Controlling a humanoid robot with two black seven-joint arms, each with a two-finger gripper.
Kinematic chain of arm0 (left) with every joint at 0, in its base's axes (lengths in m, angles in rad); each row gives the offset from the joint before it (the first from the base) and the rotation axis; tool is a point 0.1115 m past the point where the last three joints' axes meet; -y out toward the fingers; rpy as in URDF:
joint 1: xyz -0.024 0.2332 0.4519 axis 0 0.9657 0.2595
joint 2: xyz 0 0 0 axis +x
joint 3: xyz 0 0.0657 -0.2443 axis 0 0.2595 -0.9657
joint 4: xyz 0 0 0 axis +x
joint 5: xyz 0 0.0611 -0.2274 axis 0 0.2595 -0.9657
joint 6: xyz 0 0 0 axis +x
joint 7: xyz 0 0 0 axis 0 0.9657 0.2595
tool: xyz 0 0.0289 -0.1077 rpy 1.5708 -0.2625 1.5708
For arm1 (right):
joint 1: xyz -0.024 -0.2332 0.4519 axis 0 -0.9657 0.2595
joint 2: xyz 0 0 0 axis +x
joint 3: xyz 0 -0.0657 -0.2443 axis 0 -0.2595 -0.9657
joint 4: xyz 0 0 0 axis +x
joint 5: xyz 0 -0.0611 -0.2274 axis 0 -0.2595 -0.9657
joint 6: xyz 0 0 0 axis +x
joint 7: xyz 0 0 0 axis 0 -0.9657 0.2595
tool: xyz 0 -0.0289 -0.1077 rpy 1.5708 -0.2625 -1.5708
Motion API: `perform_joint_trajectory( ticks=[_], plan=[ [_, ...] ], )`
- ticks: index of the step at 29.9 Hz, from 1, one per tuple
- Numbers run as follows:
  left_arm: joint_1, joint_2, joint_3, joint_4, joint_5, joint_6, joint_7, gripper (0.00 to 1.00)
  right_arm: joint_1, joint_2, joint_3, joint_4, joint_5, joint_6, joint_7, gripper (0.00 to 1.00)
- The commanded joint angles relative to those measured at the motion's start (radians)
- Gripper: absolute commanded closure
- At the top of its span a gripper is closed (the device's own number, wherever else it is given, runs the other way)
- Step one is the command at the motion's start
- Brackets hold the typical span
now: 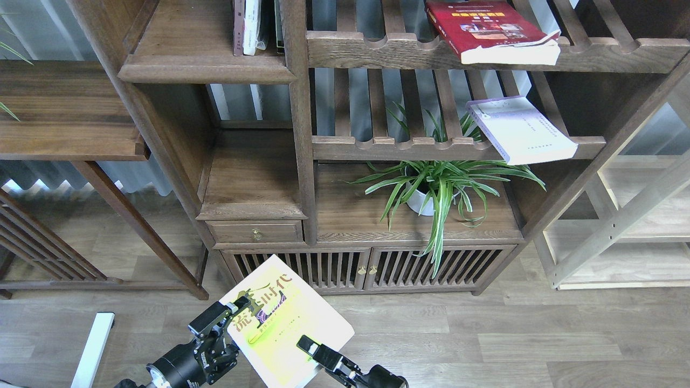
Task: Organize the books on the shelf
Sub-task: 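Lower the yellow book and pass it to the left gripper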
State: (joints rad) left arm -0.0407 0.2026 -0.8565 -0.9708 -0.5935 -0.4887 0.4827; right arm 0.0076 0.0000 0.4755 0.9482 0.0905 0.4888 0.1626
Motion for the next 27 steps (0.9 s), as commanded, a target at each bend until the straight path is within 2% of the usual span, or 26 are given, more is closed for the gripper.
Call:
perform_joint_trajectory(
  ticks=[1,7,20,27],
  plan=[
    [-0.002,0.007,0.014,0.0,0.011,0.0,0.002,0.15,0.0,0.0,0.0,0.0,0.0,0.0,0.0,0.97],
    [-0.002,0.009,0.045,-0.002,0.035,0.0,0.004,0.17,0.0,0.0,0.0,0.0,0.0,0.0,-0.001,0.96],
    [-0.005,-0.002,0.037,0.0,0.024,0.0,0.006,0.5,0.0,0.0,0.0,0.0,0.0,0.0,0.0,0.96],
    [-0.004,-0.003,0.045,-0.002,0.024,0.0,0.006,0.64,0.0,0.0,0.0,0.0,0.0,0.0,0.0,0.96]
  ],
)
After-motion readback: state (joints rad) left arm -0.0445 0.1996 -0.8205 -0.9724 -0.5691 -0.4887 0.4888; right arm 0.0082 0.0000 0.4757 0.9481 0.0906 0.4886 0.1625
